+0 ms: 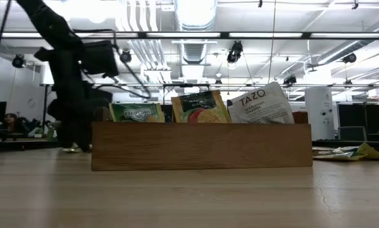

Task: Pick & Place Tea
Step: Put the yellow tea bag into the left section of the wooden organizer

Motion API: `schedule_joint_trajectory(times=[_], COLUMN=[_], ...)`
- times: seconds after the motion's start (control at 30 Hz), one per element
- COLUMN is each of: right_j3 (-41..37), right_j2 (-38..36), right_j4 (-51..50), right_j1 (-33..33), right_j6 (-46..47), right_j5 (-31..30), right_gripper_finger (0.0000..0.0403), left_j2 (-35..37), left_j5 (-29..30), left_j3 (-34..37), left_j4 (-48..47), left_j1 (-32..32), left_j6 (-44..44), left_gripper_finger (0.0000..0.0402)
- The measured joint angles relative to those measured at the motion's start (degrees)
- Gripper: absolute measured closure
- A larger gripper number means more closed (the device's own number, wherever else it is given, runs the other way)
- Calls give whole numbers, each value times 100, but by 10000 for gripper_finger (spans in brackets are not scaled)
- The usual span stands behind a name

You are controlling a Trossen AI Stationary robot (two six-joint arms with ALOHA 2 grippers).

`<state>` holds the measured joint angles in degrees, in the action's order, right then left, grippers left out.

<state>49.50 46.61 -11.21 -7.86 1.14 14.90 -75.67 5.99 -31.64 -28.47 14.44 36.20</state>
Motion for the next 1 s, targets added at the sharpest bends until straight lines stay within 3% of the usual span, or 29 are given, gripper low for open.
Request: schedule_joint_trajectory(times=[0.17,0.5,0.8,1.0], right_j3=[-87,-120,-120,-120], right_j2=[72,530,1272,2094], right_j4=[-60,71,91,103], right_j1=[0,0,-13,-51], right_j6=[-122,-92,507,1342], right_j5=[0,2,20,40], right_gripper_finger=[275,287,276,274], left_j2=[167,363,309,251], left_j5=[-6,811,772,-8], left_j3=[-524,-1577,-1576,-1162], left_j4=[303,1232,4251,5694], left_j1=[-613,-2206,-3509,-3627], left_j6=[-153,-705,-2755,-2980], left_gripper_finger=[401,401,401,401])
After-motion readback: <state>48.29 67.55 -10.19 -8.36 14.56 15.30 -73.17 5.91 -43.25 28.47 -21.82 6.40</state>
